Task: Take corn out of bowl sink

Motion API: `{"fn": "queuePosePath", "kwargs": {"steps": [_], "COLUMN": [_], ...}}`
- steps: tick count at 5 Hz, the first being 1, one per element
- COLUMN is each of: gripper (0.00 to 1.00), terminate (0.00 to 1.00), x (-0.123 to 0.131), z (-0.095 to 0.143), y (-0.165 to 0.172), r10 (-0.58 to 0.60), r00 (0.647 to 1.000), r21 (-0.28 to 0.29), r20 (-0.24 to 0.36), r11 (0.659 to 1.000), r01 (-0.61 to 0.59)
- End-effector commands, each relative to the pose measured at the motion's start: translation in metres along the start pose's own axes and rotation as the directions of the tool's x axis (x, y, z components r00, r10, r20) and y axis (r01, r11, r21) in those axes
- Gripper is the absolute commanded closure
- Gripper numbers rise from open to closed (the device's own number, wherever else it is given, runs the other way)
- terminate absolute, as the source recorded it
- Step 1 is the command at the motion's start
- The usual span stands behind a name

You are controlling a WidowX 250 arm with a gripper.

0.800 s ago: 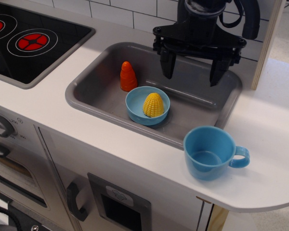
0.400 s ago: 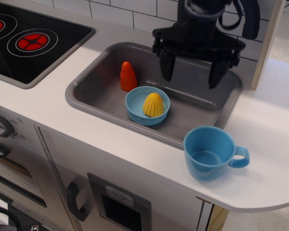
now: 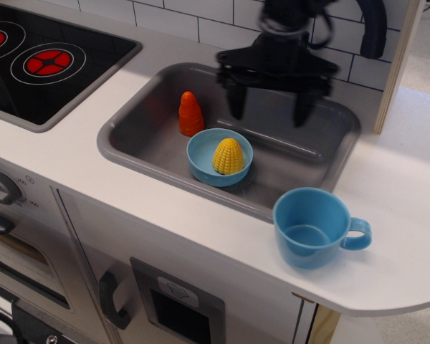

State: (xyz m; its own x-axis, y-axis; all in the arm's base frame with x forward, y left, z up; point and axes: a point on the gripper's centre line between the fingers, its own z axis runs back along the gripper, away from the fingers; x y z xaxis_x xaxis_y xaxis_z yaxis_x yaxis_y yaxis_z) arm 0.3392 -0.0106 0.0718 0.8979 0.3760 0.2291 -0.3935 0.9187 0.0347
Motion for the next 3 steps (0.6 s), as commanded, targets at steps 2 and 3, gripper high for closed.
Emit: {"fn": "queuePosePath", "kwargs": {"steps": [2,3], "gripper": [0.0,0.0], "terminate": [0.0,0.0], "x": [0.024,0.015], "z": [-0.031,-0.04], "y": [0.036,0.035], "r10": [0.096,0.062], "r00": [0.995,0.997], "r21": [0.033,0.06], "r20": [0.04,0.049], "r11": [0.995,0.996], "r01": [-0.097,-0.065]}}
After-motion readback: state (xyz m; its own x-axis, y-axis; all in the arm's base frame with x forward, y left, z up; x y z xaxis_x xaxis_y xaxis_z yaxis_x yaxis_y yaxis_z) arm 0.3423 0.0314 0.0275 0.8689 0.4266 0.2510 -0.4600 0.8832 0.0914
